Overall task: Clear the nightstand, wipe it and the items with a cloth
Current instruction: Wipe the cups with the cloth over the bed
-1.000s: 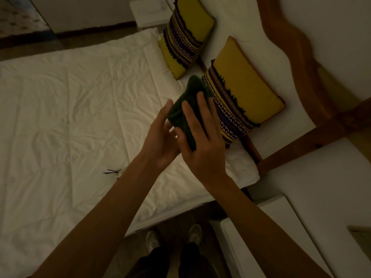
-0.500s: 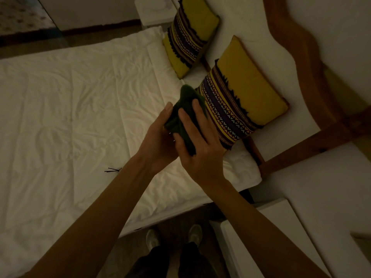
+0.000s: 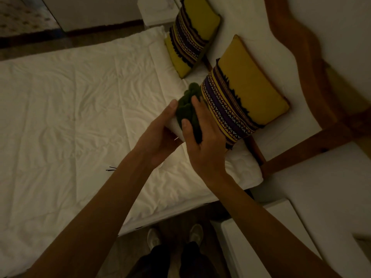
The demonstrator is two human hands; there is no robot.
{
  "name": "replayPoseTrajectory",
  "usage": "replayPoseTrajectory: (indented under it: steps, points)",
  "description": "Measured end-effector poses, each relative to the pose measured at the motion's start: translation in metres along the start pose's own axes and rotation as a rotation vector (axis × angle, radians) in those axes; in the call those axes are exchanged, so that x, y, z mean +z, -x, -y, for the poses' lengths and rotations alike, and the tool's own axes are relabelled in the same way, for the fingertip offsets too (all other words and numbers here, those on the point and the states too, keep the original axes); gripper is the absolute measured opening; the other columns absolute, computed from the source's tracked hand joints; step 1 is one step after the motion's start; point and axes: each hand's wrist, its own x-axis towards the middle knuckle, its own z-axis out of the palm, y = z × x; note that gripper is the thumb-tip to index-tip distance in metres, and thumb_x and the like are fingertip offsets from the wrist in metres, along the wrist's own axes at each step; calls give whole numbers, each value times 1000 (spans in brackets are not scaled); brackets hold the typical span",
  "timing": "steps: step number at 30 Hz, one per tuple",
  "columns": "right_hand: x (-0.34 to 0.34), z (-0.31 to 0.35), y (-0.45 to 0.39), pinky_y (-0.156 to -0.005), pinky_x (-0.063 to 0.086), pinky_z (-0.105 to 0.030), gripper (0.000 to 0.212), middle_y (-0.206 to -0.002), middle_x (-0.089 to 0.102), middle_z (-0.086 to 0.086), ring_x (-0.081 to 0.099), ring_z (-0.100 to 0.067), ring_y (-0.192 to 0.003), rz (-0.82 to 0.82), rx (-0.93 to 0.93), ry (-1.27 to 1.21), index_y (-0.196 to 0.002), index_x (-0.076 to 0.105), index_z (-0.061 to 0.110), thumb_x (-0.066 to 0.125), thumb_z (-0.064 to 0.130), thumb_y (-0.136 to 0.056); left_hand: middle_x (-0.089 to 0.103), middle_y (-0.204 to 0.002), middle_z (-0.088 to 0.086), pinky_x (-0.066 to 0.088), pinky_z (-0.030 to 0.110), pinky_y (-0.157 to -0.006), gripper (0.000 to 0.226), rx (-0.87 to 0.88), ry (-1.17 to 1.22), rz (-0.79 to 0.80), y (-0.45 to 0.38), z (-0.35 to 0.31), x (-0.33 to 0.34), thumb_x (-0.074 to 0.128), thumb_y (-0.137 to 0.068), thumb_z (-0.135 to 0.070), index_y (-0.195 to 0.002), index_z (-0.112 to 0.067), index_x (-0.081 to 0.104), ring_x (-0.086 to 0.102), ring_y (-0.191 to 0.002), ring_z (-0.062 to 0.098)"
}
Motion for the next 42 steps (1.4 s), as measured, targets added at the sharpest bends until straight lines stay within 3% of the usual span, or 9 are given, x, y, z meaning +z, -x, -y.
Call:
replayPoseTrajectory:
  steps: [5,11,16,19,21,25,29,35,42]
  points:
    - [-3,-4,20,-119,32,-30,46,-154,43,-19,38,-31,-146,87,-139,79,-144,51,4,57,19,-100,49,-148,20,42,54,-112,71,33,31,-165,3,0,-4,64,-86,-52,-145,-14,50,52,-133,37]
    - [-5,11,2,-114,41,-40,43,-148,52,-14,45,-27,-142,40,9,-53,-143,51,3,52,17,-103,57,-142,17,47,52,-106,63,53,-24,-152,12,0,-10,70,-84,-43,-139,-17,57,56,-131,33]
    - [-2,30,-26,-108,42,-20,43,-143,57,-8,52,-14,-133,18,40,-107,-143,52,7,56,16,-101,58,-141,17,51,49,-100,55,101,-45,-113,13,-10,-16,66,-86,-38,-136,-18,59,58,-128,34]
    - [-1,31,-33,-100,37,-7,45,-132,57,6,49,9,-119,-107,114,-107,-145,51,9,57,17,-101,65,-129,13,55,45,-94,41,100,-136,-74,15,-15,-18,69,-80,-35,-119,-21,73,64,-118,29]
    - [-1,30,-36,-100,35,-6,44,-131,57,5,47,10,-118,-183,125,-58,-144,51,7,57,15,-101,65,-125,13,56,44,-93,42,92,-144,-77,16,-16,-19,70,-77,-32,-116,-18,74,64,-115,28]
    - [0,25,-38,-106,46,-25,46,-139,57,-17,55,-23,-129,-177,32,60,-143,52,4,60,15,-100,57,-132,19,46,47,-106,69,63,18,-100,16,-14,-23,70,-73,-25,-136,-3,55,56,-121,32]
    - [2,21,-28,-98,35,-4,50,-133,62,-10,55,-7,-118,6,24,68,-145,51,8,64,20,-98,44,-150,26,24,54,-121,70,61,64,-76,14,-13,-28,63,-80,-20,-145,0,45,38,-141,44]
    - [9,21,-16,-94,35,-2,49,-126,63,-8,54,-3,-114,0,35,38,-137,59,13,71,12,-90,62,-135,14,54,37,-96,48,56,20,-1,5,-12,-24,47,-98,-29,-141,-10,54,60,-123,27]
    - [14,19,-24,-92,49,-13,43,-121,66,12,61,3,-112,-19,158,-221,-132,59,16,71,16,-90,65,-132,11,56,39,-93,47,13,68,-111,-3,-8,-36,56,-92,-42,-133,-19,60,65,-119,26]
